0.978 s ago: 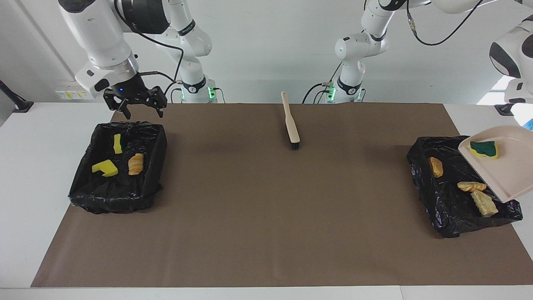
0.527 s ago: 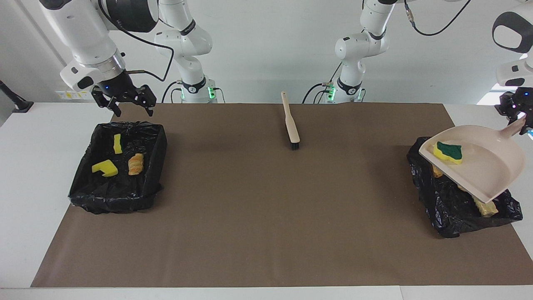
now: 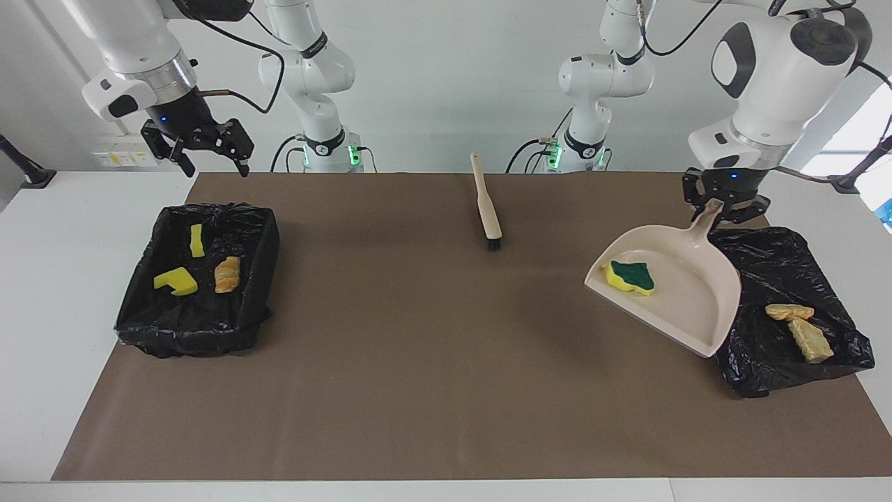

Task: Sweep and dump trash in bin
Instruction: 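Shake the dustpan over the bin with the left gripper to drop the sponge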

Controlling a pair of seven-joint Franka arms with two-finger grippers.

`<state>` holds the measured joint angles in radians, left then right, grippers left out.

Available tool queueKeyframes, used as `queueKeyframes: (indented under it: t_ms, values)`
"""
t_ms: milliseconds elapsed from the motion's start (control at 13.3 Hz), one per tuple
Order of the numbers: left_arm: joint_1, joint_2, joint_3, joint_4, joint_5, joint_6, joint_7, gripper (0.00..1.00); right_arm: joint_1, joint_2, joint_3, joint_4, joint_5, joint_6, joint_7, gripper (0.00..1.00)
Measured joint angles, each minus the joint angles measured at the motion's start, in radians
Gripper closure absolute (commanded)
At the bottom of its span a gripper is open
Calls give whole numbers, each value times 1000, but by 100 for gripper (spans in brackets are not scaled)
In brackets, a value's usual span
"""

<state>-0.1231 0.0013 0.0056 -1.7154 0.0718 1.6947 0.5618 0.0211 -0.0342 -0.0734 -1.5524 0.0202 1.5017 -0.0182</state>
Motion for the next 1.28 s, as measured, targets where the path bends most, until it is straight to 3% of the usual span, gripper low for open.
queueKeyframes:
  t_ms: [150,451,978,1279]
  values:
    - [-45,-2,-1,-25,-20,8,-104,100,0,0,2,0,0,0,0,0]
    - [-20,-2,22,-34,-23,17,-79,100,0,0,3,0,0,0,12,0]
    - [290,-1,45,-30,15,98,563,100,-10,0,0,0,-12,7,104,0]
    - [433,8,48,-5,228,205,870,100,-8,0,4,0,-13,7,104,0]
